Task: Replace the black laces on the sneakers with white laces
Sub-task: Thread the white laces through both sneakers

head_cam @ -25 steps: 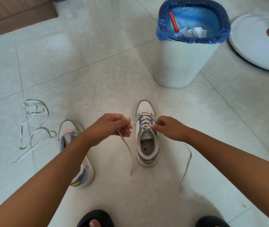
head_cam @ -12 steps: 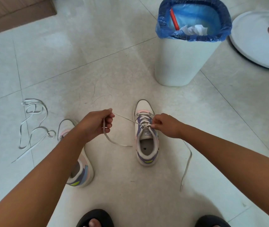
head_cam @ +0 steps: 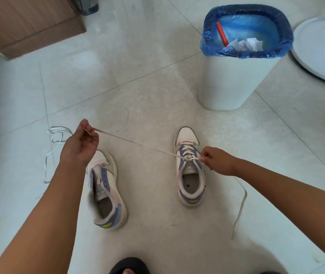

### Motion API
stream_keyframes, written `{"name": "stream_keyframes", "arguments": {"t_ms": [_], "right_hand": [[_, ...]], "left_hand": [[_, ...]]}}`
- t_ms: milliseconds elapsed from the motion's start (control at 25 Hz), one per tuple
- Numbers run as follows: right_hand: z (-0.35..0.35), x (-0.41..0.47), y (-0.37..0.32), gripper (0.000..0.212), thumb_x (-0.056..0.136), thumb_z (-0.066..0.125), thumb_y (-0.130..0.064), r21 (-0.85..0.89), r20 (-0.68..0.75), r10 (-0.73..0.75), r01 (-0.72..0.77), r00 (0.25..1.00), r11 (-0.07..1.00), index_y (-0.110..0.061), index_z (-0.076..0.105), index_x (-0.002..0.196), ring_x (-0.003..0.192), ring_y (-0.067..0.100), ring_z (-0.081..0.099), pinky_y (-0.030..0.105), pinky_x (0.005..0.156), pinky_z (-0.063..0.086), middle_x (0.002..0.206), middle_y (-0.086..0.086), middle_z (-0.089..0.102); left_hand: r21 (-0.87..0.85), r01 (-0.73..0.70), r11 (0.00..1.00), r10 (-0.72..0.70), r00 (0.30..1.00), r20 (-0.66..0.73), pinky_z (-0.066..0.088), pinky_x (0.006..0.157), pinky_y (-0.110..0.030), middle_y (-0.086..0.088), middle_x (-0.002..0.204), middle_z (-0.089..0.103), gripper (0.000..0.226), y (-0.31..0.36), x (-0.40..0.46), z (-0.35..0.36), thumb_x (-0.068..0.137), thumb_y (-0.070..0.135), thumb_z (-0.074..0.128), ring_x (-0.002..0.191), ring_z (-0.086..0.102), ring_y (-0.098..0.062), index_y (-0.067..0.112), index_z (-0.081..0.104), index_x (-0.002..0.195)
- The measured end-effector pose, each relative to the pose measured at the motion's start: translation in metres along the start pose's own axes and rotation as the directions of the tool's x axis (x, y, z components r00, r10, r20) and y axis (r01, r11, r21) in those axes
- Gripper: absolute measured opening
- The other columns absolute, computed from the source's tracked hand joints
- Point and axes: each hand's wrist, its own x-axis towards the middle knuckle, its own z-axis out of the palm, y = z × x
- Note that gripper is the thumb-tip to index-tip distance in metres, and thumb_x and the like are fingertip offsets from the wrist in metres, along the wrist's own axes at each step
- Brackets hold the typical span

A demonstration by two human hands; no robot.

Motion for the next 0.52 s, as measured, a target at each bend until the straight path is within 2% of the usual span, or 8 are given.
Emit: {"name": "stream_keyframes", "arguments": {"t_ms": [120, 200, 280, 360, 440, 520], "right_hand": [[0.0, 0.0, 0.002, 0.024, 0.098, 0.046, -0.018, 0.007, 0.0, 0.019, -0.019, 1.0, 1.0, -0.018, 0.043, 0.074, 0.073, 0.02, 0.043, 0.03, 0.071, 0.038, 0.075, 0.001, 0.047], [0.0, -0.001, 0.001, 0.021, 0.097, 0.048, -0.021, 0.014, -0.016, 0.025, -0.025, 1.0, 1.0, -0.018, 0.045, 0.077, 0.075, 0.02, 0.045, 0.028, 0.07, 0.038, 0.076, 0.0, 0.048], [0.002, -0.006, -0.001, 0.011, 0.095, 0.052, -0.023, -0.004, -0.138, -0.022, 0.021, 0.99, 1.0, -0.018, 0.05, 0.085, 0.08, 0.018, 0.048, 0.026, 0.068, 0.037, 0.082, -0.002, 0.05], [0.007, -0.013, -0.004, 0.003, 0.092, 0.056, -0.019, -0.099, -0.317, -0.171, 0.147, 0.933, 0.984, -0.016, 0.058, 0.092, 0.091, 0.016, 0.047, 0.024, 0.077, 0.036, 0.095, -0.002, 0.049], [0.019, -0.02, -0.008, 0.008, 0.088, 0.063, -0.016, -0.208, -0.353, -0.32, 0.26, 0.879, 0.943, -0.01, 0.066, 0.093, 0.1, 0.018, 0.044, 0.025, 0.086, 0.034, 0.106, 0.004, 0.05], [0.035, -0.024, -0.01, 0.012, 0.086, 0.066, -0.018, -0.3, -0.313, -0.364, 0.272, 0.877, 0.914, -0.009, 0.071, 0.093, 0.11, 0.023, 0.042, 0.032, 0.094, 0.035, 0.117, 0.008, 0.049]], "left_hand": [[-0.015, -0.093, 0.996, 0.092, 0.995, -0.032, 0.044, 0.055, -0.008, 0.007, 0.073, 0.064, 0.018, 0.017, 0.007, -0.005, 0.098, 0.01, 0.042, 0.054, 0.057, 0.0, 0.009, 0.058, 0.09], [0.016, -0.093, 0.996, 0.093, 0.995, -0.028, 0.047, 0.057, -0.007, 0.006, 0.067, 0.068, 0.015, 0.009, 0.002, 0.0, 0.097, 0.01, 0.044, 0.054, 0.061, 0.0, 0.01, 0.057, 0.089], [0.208, 0.02, 0.978, -0.022, 1.0, 0.006, 0.051, 0.056, -0.012, 0.002, 0.07, 0.072, 0.014, -0.024, -0.013, 0.01, 0.096, 0.009, 0.046, 0.059, 0.066, -0.004, 0.013, 0.056, 0.087], [0.462, 0.151, 0.874, -0.199, 0.978, 0.057, 0.056, 0.058, -0.02, -0.002, 0.078, 0.073, 0.013, -0.071, -0.036, 0.018, 0.095, 0.005, 0.048, 0.068, 0.07, -0.011, 0.014, 0.053, 0.087], [0.62, 0.224, 0.752, -0.335, 0.94, 0.067, 0.058, 0.063, -0.027, -0.007, 0.086, 0.073, 0.007, -0.115, -0.059, 0.025, 0.092, 0.007, 0.054, 0.076, 0.071, -0.017, 0.013, 0.052, 0.089], [0.696, 0.238, 0.678, -0.37, 0.928, 0.043, 0.056, 0.064, -0.026, -0.007, 0.087, 0.071, 0.004, -0.145, -0.074, 0.031, 0.09, 0.011, 0.061, 0.076, 0.067, -0.016, 0.011, 0.057, 0.087]]}}
